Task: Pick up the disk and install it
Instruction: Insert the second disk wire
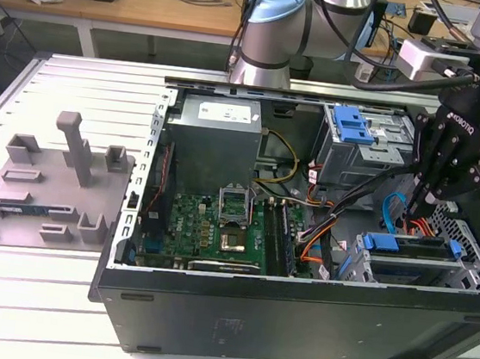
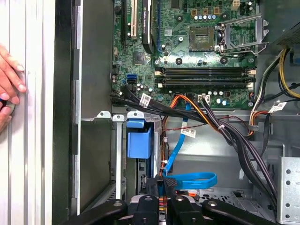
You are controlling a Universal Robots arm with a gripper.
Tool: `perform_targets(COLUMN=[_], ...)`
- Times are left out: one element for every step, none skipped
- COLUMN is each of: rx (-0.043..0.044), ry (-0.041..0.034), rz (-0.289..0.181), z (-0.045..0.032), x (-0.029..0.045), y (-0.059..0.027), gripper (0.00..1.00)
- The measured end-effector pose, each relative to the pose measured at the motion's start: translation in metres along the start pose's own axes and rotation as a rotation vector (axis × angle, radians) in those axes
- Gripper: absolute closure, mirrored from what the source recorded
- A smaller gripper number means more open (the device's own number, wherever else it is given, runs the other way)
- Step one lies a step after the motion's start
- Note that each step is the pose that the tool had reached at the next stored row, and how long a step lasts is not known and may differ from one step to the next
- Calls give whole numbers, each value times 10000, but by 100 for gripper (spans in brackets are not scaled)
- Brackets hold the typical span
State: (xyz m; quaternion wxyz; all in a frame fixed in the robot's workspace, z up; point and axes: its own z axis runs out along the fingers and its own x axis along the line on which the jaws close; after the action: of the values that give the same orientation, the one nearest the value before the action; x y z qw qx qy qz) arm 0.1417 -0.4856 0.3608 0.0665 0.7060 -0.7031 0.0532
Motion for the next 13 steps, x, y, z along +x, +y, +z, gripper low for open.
perform_targets(rx=[0,0,1,0,1,1,1,1,1,1,1,2,2], ry=[-8,-21,-44,-75,-99,-113,-127,-153,-166,-178,-195,-212,-225], rz=[-1,-1,-1,-2,-2,-3,-3,-3,-3,-3,-3,-4,-4], z=[0,0,2,3,4,6,7,9,10,10,12,13,13], x=[0,1,7,16,26,32,39,51,56,61,68,75,80], y=[0,0,0,0,0,0,0,-1,-1,-1,-2,-4,-7], gripper=[84,84,84,84,84,84,84,84,84,84,84,84,84])
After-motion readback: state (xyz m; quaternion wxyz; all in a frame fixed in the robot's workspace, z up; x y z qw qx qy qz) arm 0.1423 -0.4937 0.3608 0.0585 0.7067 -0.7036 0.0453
